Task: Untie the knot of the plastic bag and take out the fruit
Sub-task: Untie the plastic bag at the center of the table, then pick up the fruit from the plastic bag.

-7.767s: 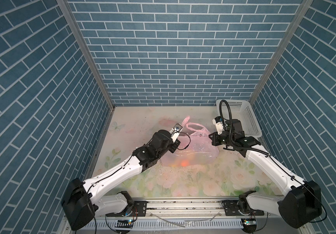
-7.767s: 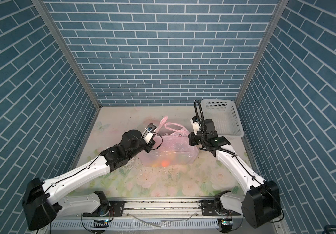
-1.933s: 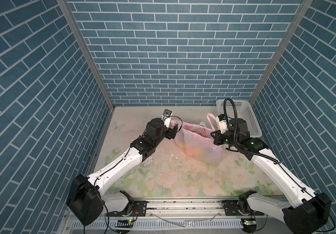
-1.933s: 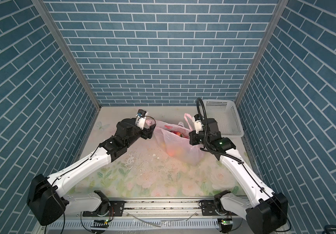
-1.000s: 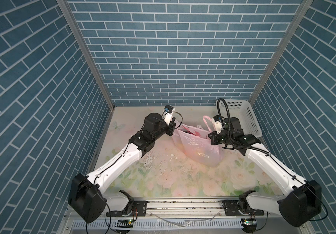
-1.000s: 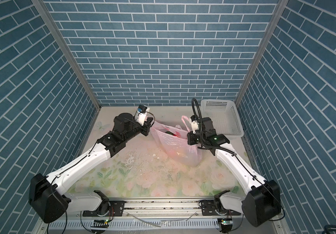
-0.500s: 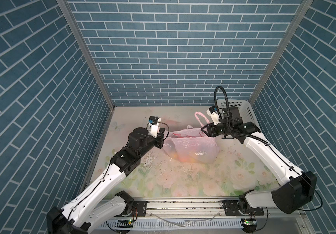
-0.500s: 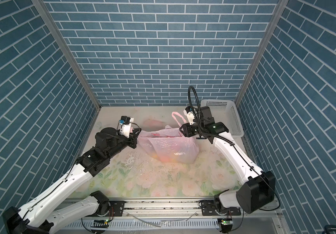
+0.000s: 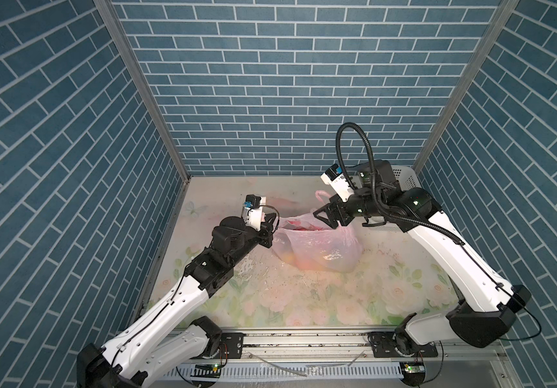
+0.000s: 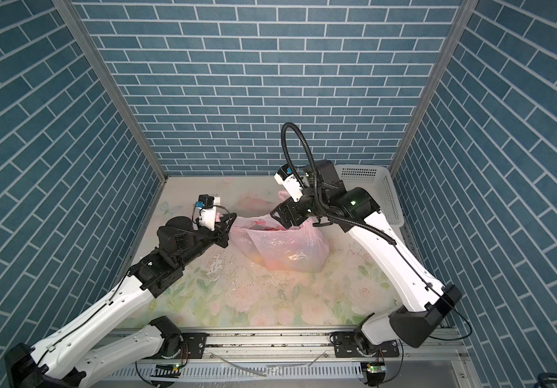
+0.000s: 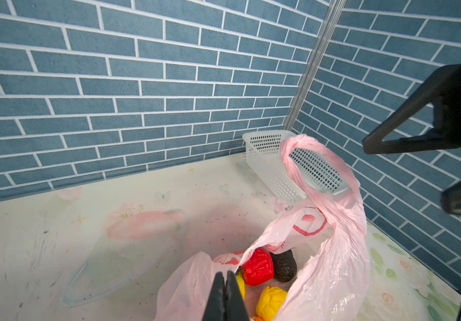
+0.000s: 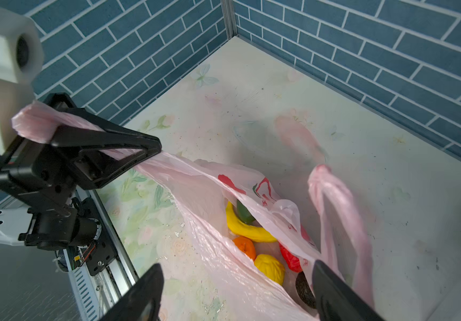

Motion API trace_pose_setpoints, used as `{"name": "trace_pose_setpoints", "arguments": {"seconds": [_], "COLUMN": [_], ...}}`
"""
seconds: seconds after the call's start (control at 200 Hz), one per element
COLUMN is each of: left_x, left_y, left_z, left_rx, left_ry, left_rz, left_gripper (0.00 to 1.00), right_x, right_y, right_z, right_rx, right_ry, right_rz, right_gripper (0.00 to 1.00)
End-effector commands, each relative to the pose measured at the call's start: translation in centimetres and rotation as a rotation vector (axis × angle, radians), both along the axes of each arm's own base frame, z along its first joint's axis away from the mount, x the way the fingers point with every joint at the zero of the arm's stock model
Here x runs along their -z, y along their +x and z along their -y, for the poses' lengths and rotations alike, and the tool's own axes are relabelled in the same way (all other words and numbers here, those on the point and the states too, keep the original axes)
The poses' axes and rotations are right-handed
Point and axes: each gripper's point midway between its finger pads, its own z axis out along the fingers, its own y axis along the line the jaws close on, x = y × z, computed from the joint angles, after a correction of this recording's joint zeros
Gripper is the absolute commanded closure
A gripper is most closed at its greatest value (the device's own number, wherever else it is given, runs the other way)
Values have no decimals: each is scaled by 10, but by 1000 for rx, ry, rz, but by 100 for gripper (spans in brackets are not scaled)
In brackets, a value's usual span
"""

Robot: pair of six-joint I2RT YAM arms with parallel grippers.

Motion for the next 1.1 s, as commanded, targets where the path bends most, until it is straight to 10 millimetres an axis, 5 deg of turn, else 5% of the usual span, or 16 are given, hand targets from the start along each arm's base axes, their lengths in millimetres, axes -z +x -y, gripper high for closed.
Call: {"name": "trace_pose_setpoints", "arguments": {"seconds": [0.0,0.285,0.505,0.65,0.71,0.75,0.805,0.945,1.09], "left_x": [-5,-6,-8,-8,-9,-6,-1,11,16], "left_y": [-2,-1,-3,-4,-4,-3,-2,-1,1], "left_z": [4,6,8,9,9,9,10,12,12], "left_rx": [20,28,41,48,49,49,51,56,53], "left_ry": [-22,-33,-39,-38,-35,-27,-11,23,47], "left_rz": [30,39,46,44,44,38,23,-18,-41], "left_gripper": [100,100,100,100,100,100,90,46,27], "right_x": [15,67,110,117,117,115,111,92,78], "right_y": [4,29,48,54,53,53,54,51,48], "right_z": [-13,-45,-49,-50,-50,-49,-47,-43,-40], "right_rx": [-64,-189,-180,-165,-169,-167,-152,-127,-107], "right_ry": [-61,-145,-242,-248,-246,-246,-247,-208,-178], "right_rz": [3,58,87,112,111,116,127,148,157], "right_gripper": [17,12,16,35,55,77,100,100,100]}}
